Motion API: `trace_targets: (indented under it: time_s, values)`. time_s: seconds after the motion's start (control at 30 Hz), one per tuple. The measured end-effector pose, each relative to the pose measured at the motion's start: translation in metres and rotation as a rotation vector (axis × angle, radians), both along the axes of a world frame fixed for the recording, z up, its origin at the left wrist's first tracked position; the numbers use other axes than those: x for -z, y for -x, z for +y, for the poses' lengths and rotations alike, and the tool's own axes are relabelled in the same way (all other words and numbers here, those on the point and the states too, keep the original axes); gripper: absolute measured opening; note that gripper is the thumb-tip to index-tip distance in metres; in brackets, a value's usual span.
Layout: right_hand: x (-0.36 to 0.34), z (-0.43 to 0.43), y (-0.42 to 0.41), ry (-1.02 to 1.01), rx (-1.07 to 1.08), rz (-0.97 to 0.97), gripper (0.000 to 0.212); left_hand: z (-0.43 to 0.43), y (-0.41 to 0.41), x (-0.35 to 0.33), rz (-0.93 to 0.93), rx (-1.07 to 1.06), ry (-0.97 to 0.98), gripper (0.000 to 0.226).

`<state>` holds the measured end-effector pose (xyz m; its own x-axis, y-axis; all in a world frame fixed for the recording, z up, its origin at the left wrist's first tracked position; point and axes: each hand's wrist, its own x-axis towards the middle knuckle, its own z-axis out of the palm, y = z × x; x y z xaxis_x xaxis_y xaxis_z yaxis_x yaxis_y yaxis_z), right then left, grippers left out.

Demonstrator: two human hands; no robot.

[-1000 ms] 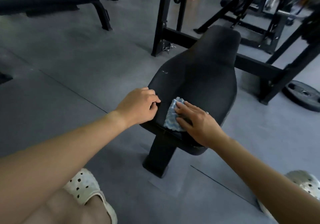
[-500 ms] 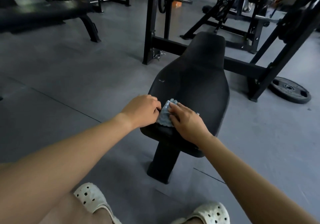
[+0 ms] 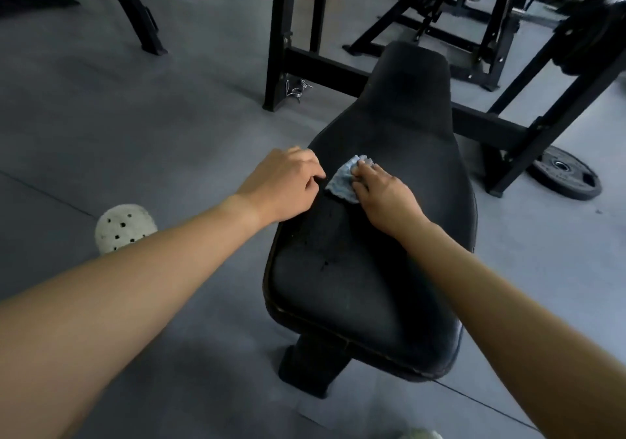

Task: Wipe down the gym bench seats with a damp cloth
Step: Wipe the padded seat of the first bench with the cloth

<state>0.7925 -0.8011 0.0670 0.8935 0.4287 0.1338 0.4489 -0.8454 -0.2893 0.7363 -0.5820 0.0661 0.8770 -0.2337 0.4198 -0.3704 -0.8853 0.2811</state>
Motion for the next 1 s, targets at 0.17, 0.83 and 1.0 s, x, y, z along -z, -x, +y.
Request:
trace_targets:
  time_s: [0.17,0.83,1.0]
  values:
    - [0.002,-0.023,0.056,-0.054,-0.133,-0.075,0.023,0.016,-0.033,0.01,0.016,0.067,0.029,0.03]
    - [0.0,0.038,0.077,0.005,0.209,-0.055,0.041,0.048,-0.076,0.015,-0.018,0.398,-0.01,0.044]
    - [-0.003,0.047,0.038,0.032,0.531,-0.021,0.028,0.065,-0.09,0.015,0.004,0.503,-0.067,0.043]
